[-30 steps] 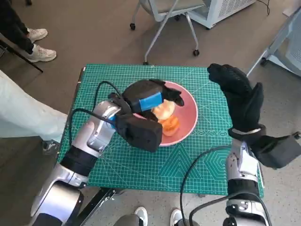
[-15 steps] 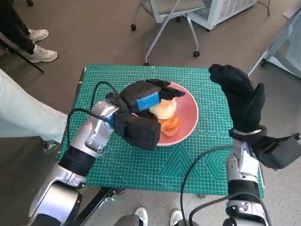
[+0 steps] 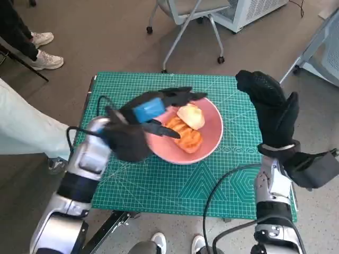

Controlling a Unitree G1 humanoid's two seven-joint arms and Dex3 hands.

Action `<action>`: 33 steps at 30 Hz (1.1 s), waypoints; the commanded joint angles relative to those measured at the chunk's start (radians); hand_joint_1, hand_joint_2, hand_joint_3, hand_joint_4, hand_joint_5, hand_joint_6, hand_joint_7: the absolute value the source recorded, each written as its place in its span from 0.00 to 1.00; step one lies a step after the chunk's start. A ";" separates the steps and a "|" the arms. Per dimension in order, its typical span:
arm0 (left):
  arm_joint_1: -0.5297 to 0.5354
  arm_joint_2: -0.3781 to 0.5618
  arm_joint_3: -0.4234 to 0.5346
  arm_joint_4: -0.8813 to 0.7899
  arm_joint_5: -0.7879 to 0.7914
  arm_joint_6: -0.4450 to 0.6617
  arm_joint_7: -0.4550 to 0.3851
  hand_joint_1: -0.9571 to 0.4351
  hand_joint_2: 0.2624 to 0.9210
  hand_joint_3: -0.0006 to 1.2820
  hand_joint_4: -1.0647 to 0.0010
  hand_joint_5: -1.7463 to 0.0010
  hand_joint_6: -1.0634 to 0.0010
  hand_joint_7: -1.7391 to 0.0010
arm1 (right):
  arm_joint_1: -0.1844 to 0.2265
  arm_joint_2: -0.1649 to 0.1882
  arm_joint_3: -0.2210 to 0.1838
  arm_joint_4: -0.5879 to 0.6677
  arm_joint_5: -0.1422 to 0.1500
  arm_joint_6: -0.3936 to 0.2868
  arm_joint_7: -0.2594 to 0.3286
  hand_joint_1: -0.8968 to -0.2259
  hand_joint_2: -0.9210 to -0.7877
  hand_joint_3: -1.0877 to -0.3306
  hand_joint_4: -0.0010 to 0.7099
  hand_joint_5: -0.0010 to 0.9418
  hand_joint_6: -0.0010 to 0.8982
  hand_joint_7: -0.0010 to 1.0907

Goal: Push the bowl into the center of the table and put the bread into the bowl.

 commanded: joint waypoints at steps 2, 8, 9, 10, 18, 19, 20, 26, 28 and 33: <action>0.054 -0.080 0.108 -0.002 -0.219 -0.077 -0.040 0.52 0.95 0.01 0.85 1.00 0.71 1.00 | -0.009 -0.006 0.007 -0.029 -0.001 0.026 -0.015 0.36 0.00 0.45 0.35 0.01 0.12 0.45; 0.078 -0.154 0.192 -0.021 -0.365 -0.111 -0.032 0.44 0.99 0.05 0.85 1.00 0.72 1.00 | -0.019 -0.015 0.015 -0.078 -0.010 0.052 -0.027 0.37 0.00 0.44 0.35 0.00 0.12 0.45; 0.081 -0.162 0.203 -0.022 -0.368 -0.129 -0.020 0.43 0.99 0.06 0.85 1.00 0.72 1.00 | -0.021 -0.017 0.018 -0.090 -0.013 0.058 -0.031 0.37 0.00 0.44 0.35 0.00 0.12 0.45; 0.081 -0.168 0.211 -0.020 -0.369 -0.143 -0.013 0.42 1.00 0.07 0.85 1.00 0.72 1.00 | -0.023 -0.018 0.019 -0.098 -0.015 0.063 -0.033 0.38 0.00 0.44 0.35 0.00 0.11 0.45; 0.092 -0.214 0.249 -0.041 -0.382 -0.207 0.033 0.32 1.00 0.19 0.84 0.99 0.73 1.00 | -0.039 -0.034 0.042 -0.182 -0.037 0.115 -0.067 0.40 0.00 0.42 0.35 0.00 0.07 0.49; 0.094 -0.218 0.251 -0.050 -0.389 -0.206 0.034 0.31 1.00 0.19 0.84 0.99 0.73 1.00 | -0.042 -0.036 0.045 -0.191 -0.038 0.121 -0.070 0.40 0.00 0.42 0.35 0.00 0.06 0.49; 0.095 -0.221 0.252 -0.055 -0.393 -0.206 0.034 0.30 1.00 0.20 0.84 1.00 0.73 1.00 | -0.043 -0.038 0.048 -0.197 -0.039 0.125 -0.073 0.40 0.00 0.42 0.36 0.00 0.06 0.50; 0.093 -0.235 0.260 -0.082 -0.446 -0.179 0.014 0.28 1.00 0.23 0.86 1.00 0.74 1.00 | -0.056 -0.047 0.056 -0.220 -0.046 0.147 -0.083 0.37 0.00 0.43 0.36 0.01 0.05 0.52; 0.093 -0.237 0.261 -0.088 -0.453 -0.172 0.013 0.28 1.00 0.24 0.86 1.00 0.74 1.00 | -0.059 -0.049 0.057 -0.224 -0.048 0.149 -0.083 0.37 0.00 0.44 0.36 0.00 0.04 0.53; 0.089 -0.237 0.264 -0.092 -0.469 -0.164 0.007 0.28 1.00 0.26 0.86 1.00 0.74 1.00 | -0.067 -0.052 0.059 -0.233 -0.049 0.155 -0.082 0.36 0.00 0.45 0.35 0.00 0.05 0.54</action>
